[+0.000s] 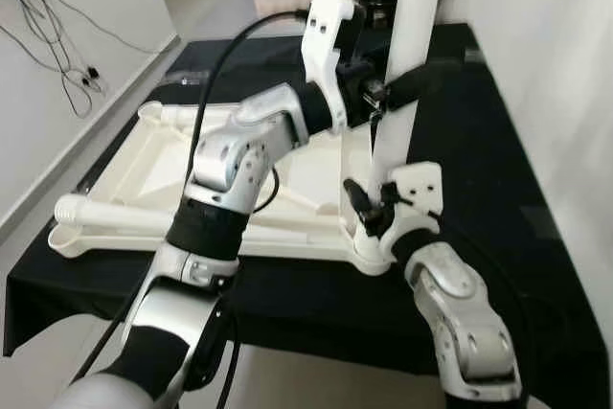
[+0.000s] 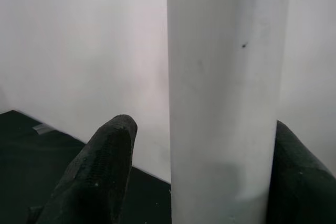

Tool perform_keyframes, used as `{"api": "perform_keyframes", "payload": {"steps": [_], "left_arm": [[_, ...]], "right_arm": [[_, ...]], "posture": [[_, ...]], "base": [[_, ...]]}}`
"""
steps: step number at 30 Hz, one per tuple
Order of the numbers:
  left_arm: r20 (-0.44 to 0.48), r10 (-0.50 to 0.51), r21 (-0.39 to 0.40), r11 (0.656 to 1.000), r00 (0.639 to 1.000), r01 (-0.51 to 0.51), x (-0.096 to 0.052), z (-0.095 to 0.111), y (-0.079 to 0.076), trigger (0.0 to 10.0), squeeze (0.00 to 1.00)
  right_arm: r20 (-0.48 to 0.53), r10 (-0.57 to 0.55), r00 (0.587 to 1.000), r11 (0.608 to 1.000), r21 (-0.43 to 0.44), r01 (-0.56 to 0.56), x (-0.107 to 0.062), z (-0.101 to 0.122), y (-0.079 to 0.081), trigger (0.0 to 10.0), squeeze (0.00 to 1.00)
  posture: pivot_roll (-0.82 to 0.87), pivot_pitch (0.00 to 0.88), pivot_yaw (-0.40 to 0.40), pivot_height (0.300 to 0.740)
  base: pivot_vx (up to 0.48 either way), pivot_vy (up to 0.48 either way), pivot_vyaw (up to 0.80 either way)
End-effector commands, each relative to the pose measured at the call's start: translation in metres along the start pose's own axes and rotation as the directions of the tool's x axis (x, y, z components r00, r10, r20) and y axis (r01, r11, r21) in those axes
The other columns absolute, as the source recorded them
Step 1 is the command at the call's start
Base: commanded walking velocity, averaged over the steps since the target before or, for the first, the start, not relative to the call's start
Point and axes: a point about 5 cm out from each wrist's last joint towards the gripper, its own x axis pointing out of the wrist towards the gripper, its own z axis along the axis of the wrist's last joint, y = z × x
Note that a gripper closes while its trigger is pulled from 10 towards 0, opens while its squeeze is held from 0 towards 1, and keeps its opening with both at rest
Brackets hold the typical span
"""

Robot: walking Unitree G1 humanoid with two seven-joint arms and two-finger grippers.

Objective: Building children table

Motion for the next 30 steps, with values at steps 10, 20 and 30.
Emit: {"api": "perform_keyframes", "payload": {"steps": [10, 20, 30], "left_arm": [[-0.051, 0.05, -0.001, 0.999, 0.997, -0.05, -0.009, -0.01, 0.007, 10.0, 0.0], [-0.061, 0.003, -0.025, 1.0, 0.998, -0.005, -0.009, -0.013, 0.0, 10.0, 0.0], [-0.066, -0.036, -0.041, 0.999, 0.997, 0.033, -0.011, -0.015, -0.008, 10.0, 0.0]], "right_arm": [[-0.027, 0.044, 0.999, 0.998, 0.045, -0.043, -0.008, -0.016, 0.018, 0.0, 0.0], [0.092, 0.216, 0.972, 0.976, -0.059, -0.211, -0.016, -0.011, 0.008, 0.0, 0.0], [0.096, 0.297, 0.95, 0.946, -0.166, -0.279, -0.015, -0.019, 0.008, 0.0, 0.0]], "posture": [[-0.04, 0.111, 0.112, 0.74], [-0.03, 0.1, 0.118, 0.74], [-0.03, 0.102, 0.127, 0.74]], "base": [[0.0, 0.0, 0.0], [0.0, 0.0, 0.0], [0.0, 0.0, 0.0]]}}
